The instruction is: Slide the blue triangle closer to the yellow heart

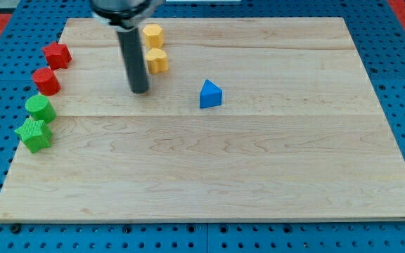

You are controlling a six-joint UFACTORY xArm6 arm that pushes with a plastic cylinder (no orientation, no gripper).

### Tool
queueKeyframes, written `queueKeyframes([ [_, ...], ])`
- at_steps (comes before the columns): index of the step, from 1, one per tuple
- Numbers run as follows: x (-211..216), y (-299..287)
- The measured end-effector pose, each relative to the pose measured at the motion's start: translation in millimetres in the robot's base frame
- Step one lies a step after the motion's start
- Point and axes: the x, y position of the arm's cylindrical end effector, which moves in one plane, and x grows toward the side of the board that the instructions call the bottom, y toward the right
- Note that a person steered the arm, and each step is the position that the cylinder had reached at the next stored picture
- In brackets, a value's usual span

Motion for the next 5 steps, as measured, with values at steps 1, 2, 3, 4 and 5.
queueKeyframes([
  [1,37,21],
  [2,71,97],
  [3,53,153],
  [4,39,155],
  [5,15,128],
])
